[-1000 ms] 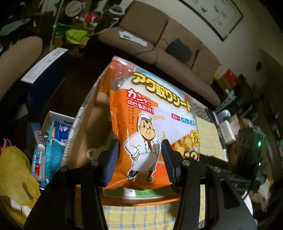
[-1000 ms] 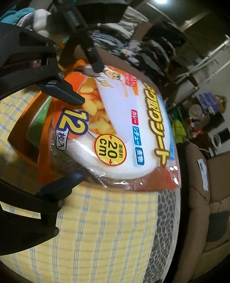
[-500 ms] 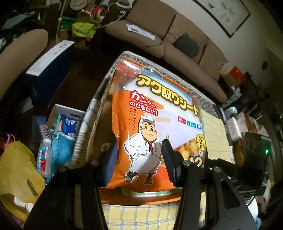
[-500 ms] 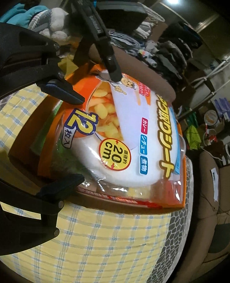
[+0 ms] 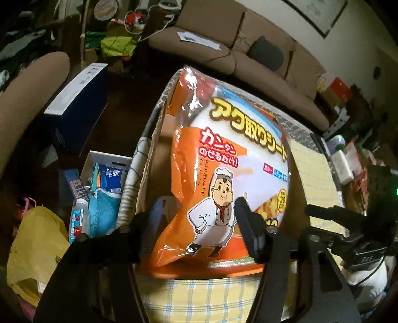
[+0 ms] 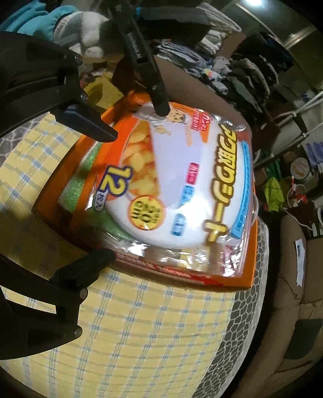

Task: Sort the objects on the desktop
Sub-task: 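Lower the package into the box on top of the green pad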

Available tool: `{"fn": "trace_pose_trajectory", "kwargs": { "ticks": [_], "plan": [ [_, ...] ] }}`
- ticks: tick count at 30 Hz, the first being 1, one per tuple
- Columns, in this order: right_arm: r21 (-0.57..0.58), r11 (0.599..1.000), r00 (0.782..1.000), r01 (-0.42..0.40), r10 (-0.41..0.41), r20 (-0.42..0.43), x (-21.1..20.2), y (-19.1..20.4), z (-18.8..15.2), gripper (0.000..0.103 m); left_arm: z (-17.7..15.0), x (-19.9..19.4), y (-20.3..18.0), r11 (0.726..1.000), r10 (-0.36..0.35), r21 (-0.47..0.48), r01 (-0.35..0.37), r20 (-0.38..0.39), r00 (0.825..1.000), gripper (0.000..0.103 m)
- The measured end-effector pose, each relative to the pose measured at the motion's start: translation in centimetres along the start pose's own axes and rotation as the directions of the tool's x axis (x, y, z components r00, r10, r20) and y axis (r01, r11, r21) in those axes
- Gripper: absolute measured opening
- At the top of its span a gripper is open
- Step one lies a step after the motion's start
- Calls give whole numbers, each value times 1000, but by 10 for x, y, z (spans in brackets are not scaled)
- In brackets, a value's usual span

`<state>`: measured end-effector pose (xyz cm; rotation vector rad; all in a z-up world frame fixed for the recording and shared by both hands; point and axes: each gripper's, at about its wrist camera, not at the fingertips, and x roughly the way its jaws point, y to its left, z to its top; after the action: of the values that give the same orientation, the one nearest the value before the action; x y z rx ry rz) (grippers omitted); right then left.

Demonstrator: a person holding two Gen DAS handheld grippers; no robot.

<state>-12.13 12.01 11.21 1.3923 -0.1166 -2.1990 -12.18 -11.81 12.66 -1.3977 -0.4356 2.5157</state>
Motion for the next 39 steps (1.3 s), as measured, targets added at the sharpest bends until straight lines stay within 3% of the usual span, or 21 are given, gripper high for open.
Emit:
{"fn": "trace_pose_trajectory", "kwargs": {
  "ticks": [4, 7, 9, 11, 12, 21, 24, 29, 39],
  "plan": [
    [-1, 1000, 1000, 5, -5, 15, -3, 2, 2, 89, 5, -8, 5, 1000, 4, -22, -3, 45, 999, 71],
    [-4, 1000, 1000, 7, -7, 23, -6, 1, 2, 89, 8, -11, 9, 1000, -5, -26, 7, 71, 997, 71],
    [-5, 1000, 1000, 9, -9, 26, -6, 0, 3, 89, 9, -8, 8, 1000, -18, -11, 19, 71, 997, 66],
    [-3, 1000, 999, 12, -12, 32, -7, 0, 3, 89, 9, 0, 2, 1000, -5, 23, 4, 57, 998, 43],
    [-1, 1000, 999, 11, -11, 33, -7, 0, 3, 89, 8, 4, 0, 999, 2, 34, -4, 48, 999, 40],
    [-1, 1000, 999, 7, -7, 43, -9, -1, 3, 89, 1, 30, -25, 996, 45, 78, -45, -2, 999, 39],
    [3, 1000, 999, 11, -11, 46, -10, -2, 3, 89, 3, 25, -22, 997, 49, 53, -49, -5, 999, 43],
    [18, 1000, 999, 11, -12, 53, -11, -8, 4, 90, 4, 11, -6, 999, 41, -9, -41, 19, 999, 69],
    [-8, 998, 996, 60, -59, 64, -10, -3, 3, 101, -2, -6, -16, 994, 77, 78, -81, 50, 996, 84]
  ]
}}
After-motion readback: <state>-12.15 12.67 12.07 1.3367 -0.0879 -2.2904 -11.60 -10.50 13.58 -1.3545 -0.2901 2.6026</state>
